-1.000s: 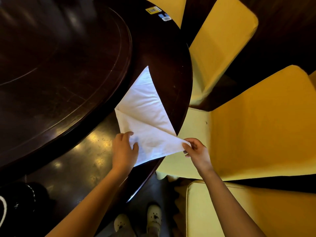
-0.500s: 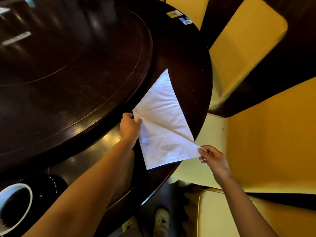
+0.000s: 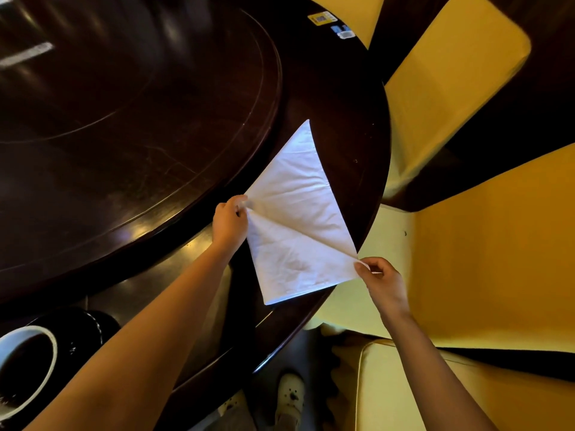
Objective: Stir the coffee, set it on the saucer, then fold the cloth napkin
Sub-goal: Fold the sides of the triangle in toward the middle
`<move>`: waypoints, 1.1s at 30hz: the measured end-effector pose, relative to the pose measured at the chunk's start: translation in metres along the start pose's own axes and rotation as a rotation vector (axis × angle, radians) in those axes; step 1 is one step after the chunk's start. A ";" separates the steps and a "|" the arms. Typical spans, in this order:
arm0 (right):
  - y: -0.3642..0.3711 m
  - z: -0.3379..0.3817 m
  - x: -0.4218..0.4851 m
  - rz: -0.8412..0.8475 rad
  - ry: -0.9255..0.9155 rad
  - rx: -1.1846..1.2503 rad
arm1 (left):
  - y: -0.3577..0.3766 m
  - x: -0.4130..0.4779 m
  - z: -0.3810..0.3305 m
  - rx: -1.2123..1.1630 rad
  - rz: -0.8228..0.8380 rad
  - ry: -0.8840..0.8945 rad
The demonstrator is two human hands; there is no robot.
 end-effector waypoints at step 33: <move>0.038 0.017 -0.046 0.271 -0.129 -0.257 | 0.019 -0.107 0.068 0.805 0.182 0.217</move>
Point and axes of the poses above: each hand's wrist, its own x-axis towards the middle knuckle, its own y-axis out of the palm, z = x × y, the point moved 3 cm from there along x, towards the middle knuckle, and after that the axes turned 12 degrees about z, right-handed, at the moved point
